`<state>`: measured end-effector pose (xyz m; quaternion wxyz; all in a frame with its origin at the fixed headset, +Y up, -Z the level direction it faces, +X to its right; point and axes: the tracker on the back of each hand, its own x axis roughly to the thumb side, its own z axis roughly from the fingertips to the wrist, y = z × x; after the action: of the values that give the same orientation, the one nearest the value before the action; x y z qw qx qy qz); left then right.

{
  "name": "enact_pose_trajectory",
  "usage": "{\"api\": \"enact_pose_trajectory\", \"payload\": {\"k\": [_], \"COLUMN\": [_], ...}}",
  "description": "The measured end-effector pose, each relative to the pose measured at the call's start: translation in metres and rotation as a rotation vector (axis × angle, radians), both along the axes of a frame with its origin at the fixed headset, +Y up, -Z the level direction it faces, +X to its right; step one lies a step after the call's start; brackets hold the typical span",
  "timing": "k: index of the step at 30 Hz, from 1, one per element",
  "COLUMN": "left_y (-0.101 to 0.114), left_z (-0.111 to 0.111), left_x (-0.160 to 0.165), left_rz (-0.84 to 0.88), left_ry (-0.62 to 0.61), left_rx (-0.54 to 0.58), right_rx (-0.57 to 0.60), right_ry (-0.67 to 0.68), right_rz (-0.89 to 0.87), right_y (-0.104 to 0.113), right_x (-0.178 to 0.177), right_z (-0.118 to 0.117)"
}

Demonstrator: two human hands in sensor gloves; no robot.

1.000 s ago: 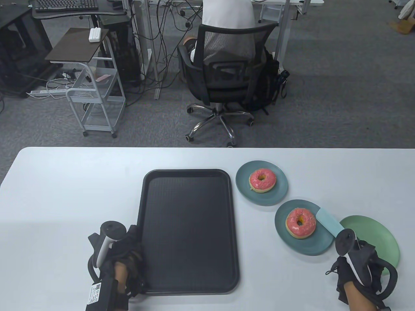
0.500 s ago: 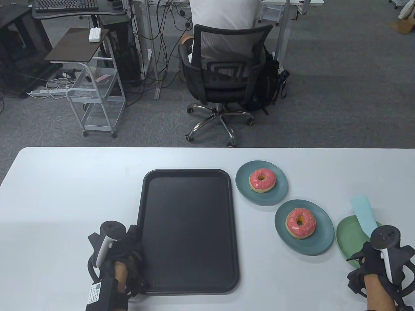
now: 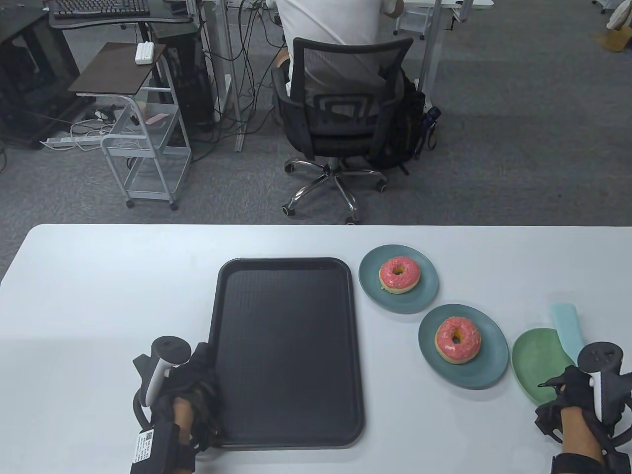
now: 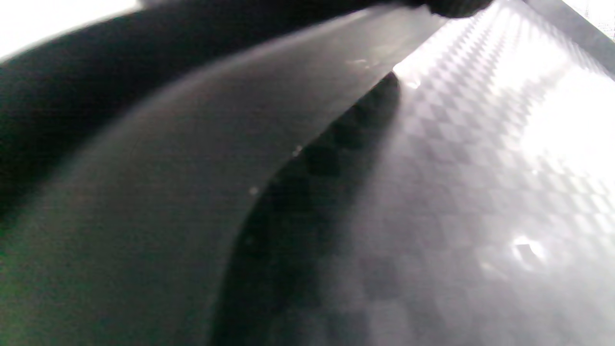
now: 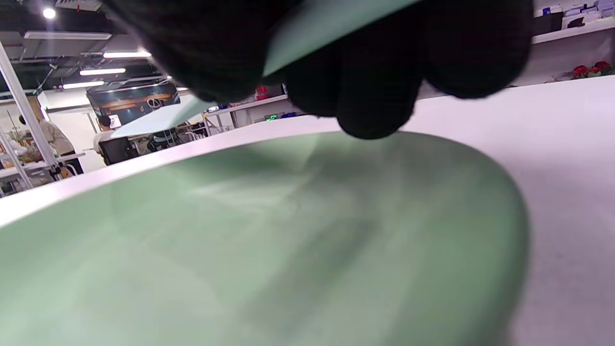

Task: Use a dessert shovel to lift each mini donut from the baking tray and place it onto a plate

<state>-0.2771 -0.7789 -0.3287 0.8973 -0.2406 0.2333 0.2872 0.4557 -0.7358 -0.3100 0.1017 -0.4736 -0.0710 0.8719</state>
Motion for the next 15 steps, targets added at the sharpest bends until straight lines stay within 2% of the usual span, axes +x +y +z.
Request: {"api": "enact_pose_trajectory", "payload": {"k": [15], "left_y": [0.0], "left_z": [-0.001], "left_x": [0.0], "left_rz": [-0.003], "left_ry": [0.002], "left_rx": [-0.002], "right_rx": [-0.109], "right_ry": [0.022], "right_rz": [0.053], "right_y": [-0.018], "right_x": [-0.005], "right_z": [-0.004]}}
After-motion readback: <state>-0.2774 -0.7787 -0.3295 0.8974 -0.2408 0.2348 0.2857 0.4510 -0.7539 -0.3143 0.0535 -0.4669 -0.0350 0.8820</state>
